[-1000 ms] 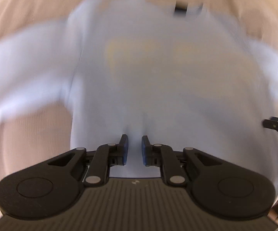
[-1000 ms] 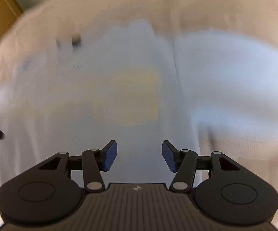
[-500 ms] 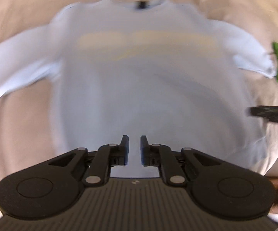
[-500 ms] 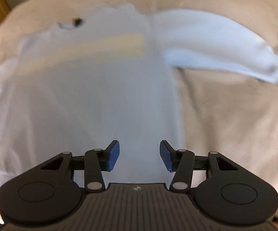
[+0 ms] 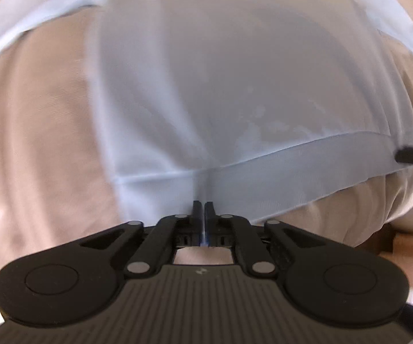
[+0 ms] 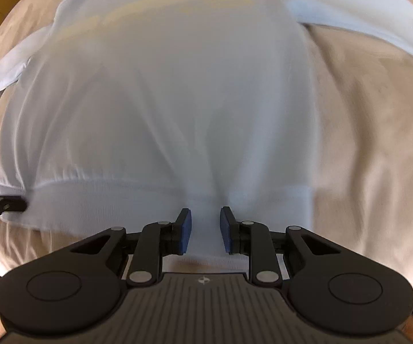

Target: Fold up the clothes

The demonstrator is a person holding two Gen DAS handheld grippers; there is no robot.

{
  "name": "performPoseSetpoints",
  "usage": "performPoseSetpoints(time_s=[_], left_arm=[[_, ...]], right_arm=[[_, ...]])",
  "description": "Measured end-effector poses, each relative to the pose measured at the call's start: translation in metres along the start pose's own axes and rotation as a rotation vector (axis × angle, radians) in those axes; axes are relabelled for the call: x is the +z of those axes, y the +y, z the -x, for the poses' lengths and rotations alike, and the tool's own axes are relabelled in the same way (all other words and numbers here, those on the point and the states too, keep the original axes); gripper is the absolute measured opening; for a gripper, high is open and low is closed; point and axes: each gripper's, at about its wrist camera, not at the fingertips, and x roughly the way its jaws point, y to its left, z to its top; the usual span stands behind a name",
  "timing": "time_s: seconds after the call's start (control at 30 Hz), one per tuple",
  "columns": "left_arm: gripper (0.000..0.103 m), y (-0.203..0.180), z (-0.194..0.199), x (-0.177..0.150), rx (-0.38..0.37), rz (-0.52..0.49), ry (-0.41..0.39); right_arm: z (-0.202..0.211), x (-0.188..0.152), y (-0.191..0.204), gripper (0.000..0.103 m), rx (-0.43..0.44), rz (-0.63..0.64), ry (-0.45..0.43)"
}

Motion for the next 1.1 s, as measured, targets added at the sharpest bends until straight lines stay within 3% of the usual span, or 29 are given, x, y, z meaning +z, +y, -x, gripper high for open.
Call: performPoseSetpoints(time_s=[0.03,0.1,0.13,0.27,0.33,0.37,0.4,0.43,0.5,0.57,0.6,0.73,0.8,0.87,1.0,1.1], left_arm=[[0.011,0.007,0.009,-0.003,-0.003,0.043,-0.023],[0.033,0.024,0.018,-0.008,-0.008,0.145,-0.056],[0.034,0.034,0.017,-0.007,-0.008,0.201,-0.063],[0.034,0.061,-0.002,-0.008,-0.015,0.367,-0.057],[0.033,0.064,-0.013,-0.009,-0.024,0.411,-0.049],[0.025,0.063,-0.015,-0.009,-0.032,0.42,-0.05],[0.002,0.063,-0.014,-0.01,-0.042,0.424,-0.057],[0.001,0.065,-0.009,-0.014,-0.051,0.416,-0.077],[0.001,0.072,0.007,-0.026,-0.062,0.389,-0.129],[0.004,0.082,0.011,-0.04,-0.066,0.39,-0.136],[0.0,0.087,0.011,-0.046,-0.068,0.395,-0.134],[0.0,0.082,-0.005,-0.048,0.138,0.313,-0.037],[0.0,0.075,0.005,-0.042,0.139,0.303,-0.051],[0.0,0.062,0.027,-0.032,0.113,0.281,-0.106],[0.0,0.018,0.054,-0.001,0.018,0.175,-0.207],[0.002,-0.015,0.026,0.038,-0.055,0.077,-0.215]], right_arm=[[0.009,-0.005,-0.006,0.029,0.01,-0.017,-0.026],[0.027,-0.012,-0.018,0.044,0.019,-0.054,-0.081],[0.029,-0.015,-0.028,0.053,0.007,-0.075,-0.104],[0.021,-0.027,-0.061,0.054,-0.037,-0.164,-0.095],[0.012,-0.033,-0.071,0.054,0.011,-0.216,-0.088],[0.008,-0.036,-0.077,0.046,0.039,-0.242,-0.086],[0.007,-0.037,-0.079,0.034,0.067,-0.258,-0.085],[0.007,-0.037,-0.082,0.008,0.096,-0.271,-0.084],[0.013,-0.039,-0.086,0.008,0.135,-0.268,-0.093],[0.031,-0.046,-0.09,0.007,0.144,-0.219,-0.119],[0.034,-0.05,-0.094,0.006,0.146,-0.209,-0.116],[0.017,-0.054,-0.108,0.005,0.089,-0.187,-0.024],[0.026,-0.05,-0.104,0.01,0.076,-0.172,-0.046],[0.038,-0.045,-0.098,0.036,0.066,-0.157,-0.078],[0.06,-0.035,-0.085,0.038,0.047,-0.128,-0.143],[0.077,-0.027,-0.076,0.037,0.032,-0.106,-0.191]])
